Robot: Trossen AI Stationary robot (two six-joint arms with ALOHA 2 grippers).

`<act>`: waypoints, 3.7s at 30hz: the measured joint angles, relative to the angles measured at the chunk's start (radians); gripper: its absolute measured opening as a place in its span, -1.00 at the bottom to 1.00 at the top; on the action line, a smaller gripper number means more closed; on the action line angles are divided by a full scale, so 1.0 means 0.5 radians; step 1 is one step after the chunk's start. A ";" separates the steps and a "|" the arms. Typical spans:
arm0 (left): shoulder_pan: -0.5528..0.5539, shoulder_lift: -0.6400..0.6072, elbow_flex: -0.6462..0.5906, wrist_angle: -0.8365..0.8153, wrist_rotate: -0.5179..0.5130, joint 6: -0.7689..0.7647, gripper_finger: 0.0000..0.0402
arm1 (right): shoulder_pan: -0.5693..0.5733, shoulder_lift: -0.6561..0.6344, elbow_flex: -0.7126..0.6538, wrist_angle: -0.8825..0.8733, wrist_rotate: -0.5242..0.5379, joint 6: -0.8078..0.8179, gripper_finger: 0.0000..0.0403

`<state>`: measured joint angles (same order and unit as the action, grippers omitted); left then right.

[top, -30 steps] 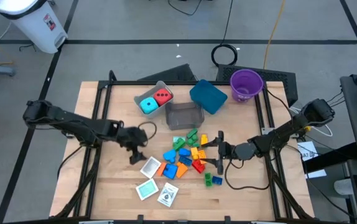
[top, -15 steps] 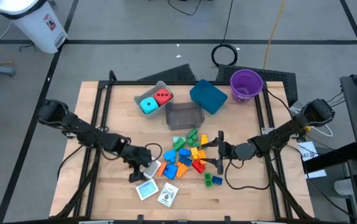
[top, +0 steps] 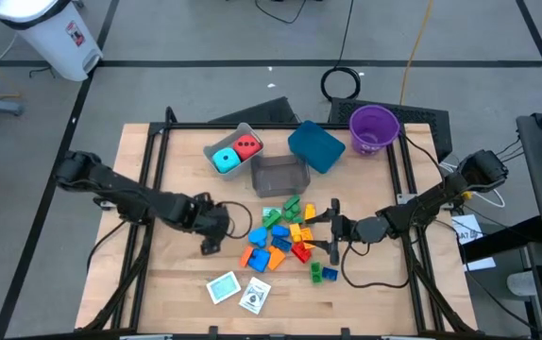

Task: Pick & Place Toys
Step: Put the brown playing card box into the blue bin

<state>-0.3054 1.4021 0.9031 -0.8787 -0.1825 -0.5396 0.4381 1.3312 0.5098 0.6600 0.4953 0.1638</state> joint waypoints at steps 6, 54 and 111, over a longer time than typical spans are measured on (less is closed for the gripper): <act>0.081 0.015 -0.020 -0.090 0.079 -0.519 0.63 | 0.000 0.000 -0.001 -0.013 0.001 0.000 0.27; 0.236 0.323 -0.159 0.208 0.255 -0.655 0.78 | 0.004 0.000 -0.001 -0.014 -0.005 0.014 0.27; 0.247 0.314 0.130 0.306 0.323 -0.125 0.55 | 0.004 0.001 -0.001 0.035 0.000 -0.056 0.27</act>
<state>-0.1818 1.5589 0.9681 -0.7256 -0.0211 -0.6021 0.4400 1.3314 0.5095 0.6777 0.4953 0.1360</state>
